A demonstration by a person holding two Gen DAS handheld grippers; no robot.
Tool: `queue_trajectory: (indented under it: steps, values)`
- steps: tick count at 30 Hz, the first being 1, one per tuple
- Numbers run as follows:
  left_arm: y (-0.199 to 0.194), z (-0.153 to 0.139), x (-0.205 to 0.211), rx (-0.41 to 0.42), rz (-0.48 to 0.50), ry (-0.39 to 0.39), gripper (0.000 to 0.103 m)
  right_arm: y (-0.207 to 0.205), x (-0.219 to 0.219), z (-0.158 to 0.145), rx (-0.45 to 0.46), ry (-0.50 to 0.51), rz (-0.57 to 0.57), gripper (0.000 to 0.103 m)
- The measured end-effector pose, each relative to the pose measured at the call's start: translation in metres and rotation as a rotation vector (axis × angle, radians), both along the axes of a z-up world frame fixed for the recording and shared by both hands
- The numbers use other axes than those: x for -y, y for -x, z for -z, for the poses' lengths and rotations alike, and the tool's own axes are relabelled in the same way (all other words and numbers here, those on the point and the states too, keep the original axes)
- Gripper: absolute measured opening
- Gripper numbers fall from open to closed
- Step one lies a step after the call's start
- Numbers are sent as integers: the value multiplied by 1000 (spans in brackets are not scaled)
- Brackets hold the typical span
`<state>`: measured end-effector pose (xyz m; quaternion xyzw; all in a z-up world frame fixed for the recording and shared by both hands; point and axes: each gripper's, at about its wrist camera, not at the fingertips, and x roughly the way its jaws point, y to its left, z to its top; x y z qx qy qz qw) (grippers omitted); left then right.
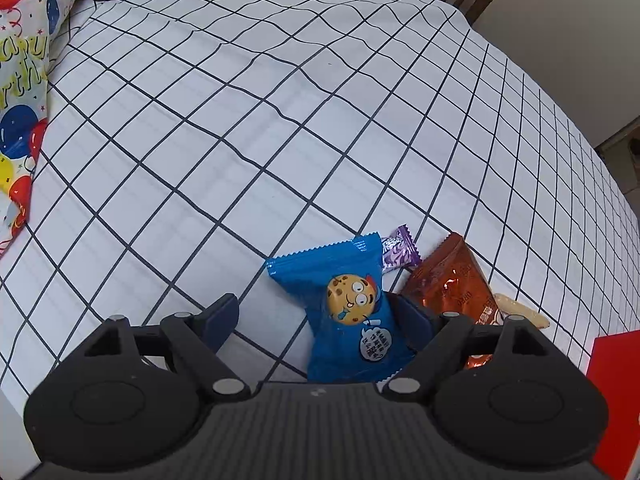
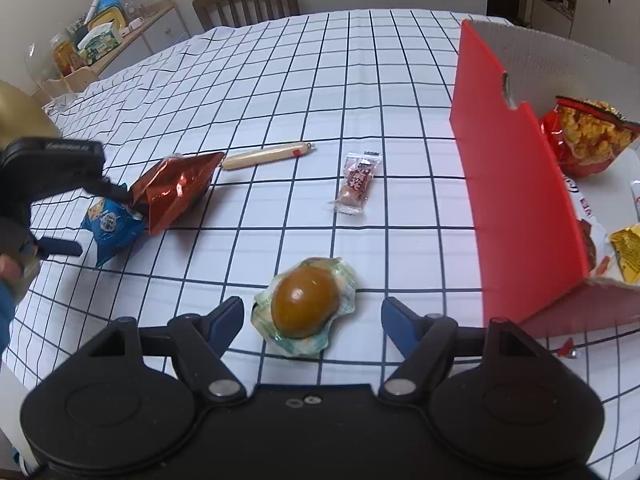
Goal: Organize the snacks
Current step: 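Grasp the blue cookie packet with the left gripper while the right gripper grasps the round brown egg snack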
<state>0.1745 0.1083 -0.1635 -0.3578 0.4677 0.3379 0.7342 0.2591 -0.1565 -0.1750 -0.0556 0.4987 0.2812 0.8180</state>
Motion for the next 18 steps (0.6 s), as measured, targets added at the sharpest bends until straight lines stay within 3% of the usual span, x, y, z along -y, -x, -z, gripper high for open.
queue_trajectory:
  steps: [2, 7, 11, 18]
  values:
    - [2, -2, 1, -2, 14, -12, 84, -1, -4, 3, 0, 10, -3, 75]
    - [10, -2, 4, 19, 46, 3, 70, -3, -10, 9, -6, 23, -12, 68]
    - [18, 0, 1, 31, 43, 23, 68, -4, -12, 13, -12, 23, -11, 67]
    - [29, 1, 1, 51, 76, 45, 48, -6, -20, 12, -14, 15, -14, 56]
